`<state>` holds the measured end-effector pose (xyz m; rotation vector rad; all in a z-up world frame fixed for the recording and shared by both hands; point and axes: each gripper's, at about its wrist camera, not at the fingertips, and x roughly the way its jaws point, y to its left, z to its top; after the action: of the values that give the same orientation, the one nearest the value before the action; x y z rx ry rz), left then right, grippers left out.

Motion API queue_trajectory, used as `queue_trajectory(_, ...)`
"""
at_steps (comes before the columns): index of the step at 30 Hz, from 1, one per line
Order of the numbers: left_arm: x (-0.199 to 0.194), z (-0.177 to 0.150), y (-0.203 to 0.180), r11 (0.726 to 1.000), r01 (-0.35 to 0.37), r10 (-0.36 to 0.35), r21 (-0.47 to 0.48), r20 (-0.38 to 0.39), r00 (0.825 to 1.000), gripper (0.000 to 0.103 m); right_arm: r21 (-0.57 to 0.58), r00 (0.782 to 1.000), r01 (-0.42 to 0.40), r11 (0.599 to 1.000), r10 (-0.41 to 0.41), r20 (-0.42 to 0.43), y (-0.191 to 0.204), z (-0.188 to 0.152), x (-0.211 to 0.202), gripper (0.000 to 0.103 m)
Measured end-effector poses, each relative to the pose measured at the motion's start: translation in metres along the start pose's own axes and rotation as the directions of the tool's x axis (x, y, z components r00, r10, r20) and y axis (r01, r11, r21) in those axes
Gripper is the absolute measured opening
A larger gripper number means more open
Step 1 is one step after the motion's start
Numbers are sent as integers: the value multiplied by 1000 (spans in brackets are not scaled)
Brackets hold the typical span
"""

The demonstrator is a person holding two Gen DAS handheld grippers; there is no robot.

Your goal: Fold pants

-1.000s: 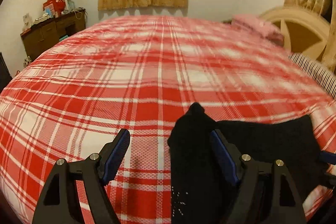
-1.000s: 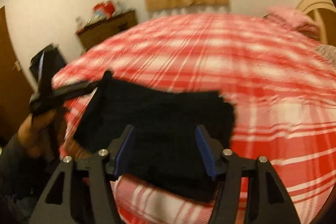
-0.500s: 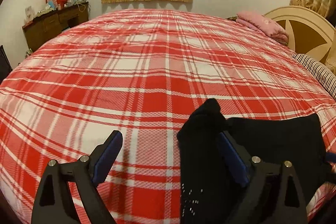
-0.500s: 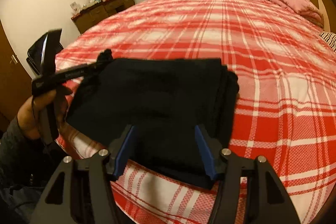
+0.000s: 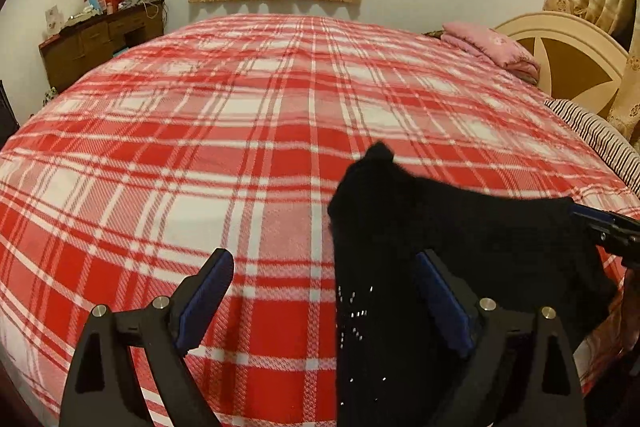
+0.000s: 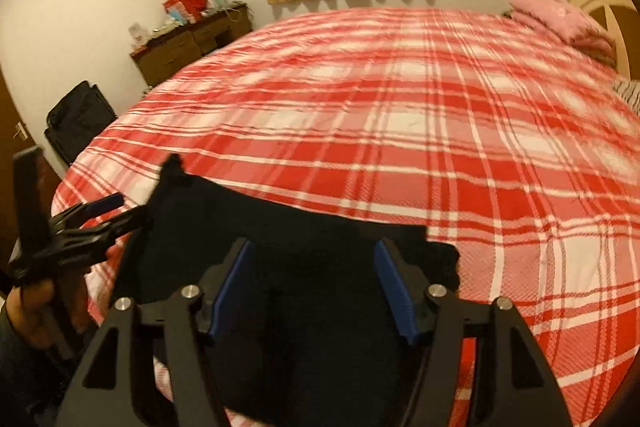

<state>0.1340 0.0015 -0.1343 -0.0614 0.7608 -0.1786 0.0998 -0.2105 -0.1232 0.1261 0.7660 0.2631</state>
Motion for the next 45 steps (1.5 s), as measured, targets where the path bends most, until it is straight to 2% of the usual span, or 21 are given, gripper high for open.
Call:
queue_trajectory(7,6,-6,2,999,18,-18,-33,-9,1000,93,26,1000,-21,999,21,-10,-10,-7,6,66)
queue_trajectory(14,-7,-27,3,999,27,-27,22,1,1000,93,7,1000,-25,1000,25,-3,-11,-9,8,66)
queue_trajectory(18,-15,-34,21,996,81,-81,-42,2,997,93,6,1000,-30,1000,30,-6,-12,-9,8,66)
queue_trajectory(21,-29,-36,23,997,69,-69,-24,35,997,93,37,1000,-9,999,9,1,-4,-1,-5,69)
queue_trajectory(24,-32,-38,22,999,51,-51,-9,47,998,93,-11,999,-42,999,42,33,19,12,-16,70)
queue_trajectory(28,-23,-43,22,999,41,-40,-15,10,999,93,-114,992,-129,985,127,-22,68,30,4,69)
queue_trajectory(30,-22,-45,25,998,50,-50,-32,2,999,93,-134,979,-202,970,195,-64,90,37,23,67)
queue_trajectory(33,-20,-47,28,998,55,-55,-32,-4,998,93,-83,937,-329,941,314,-153,115,45,59,66)
queue_trajectory(35,-20,-48,28,998,54,-54,-25,1,999,93,-75,914,-366,927,344,-214,129,44,81,66)
queue_trajectory(38,-20,-48,28,999,43,-43,-12,1,999,93,-98,929,-291,952,256,-268,136,39,111,60)
queue_trajectory(40,-22,-48,29,999,42,-42,-14,-2,999,93,-91,934,-283,955,252,-254,133,42,116,60)
queue_trajectory(42,-25,-47,31,999,37,-37,-19,-6,999,93,-69,930,-293,954,267,-253,129,44,114,60)
queue_trajectory(45,-26,-44,34,999,19,-19,-30,-2,1000,93,-67,938,-291,954,271,-216,121,43,95,61)
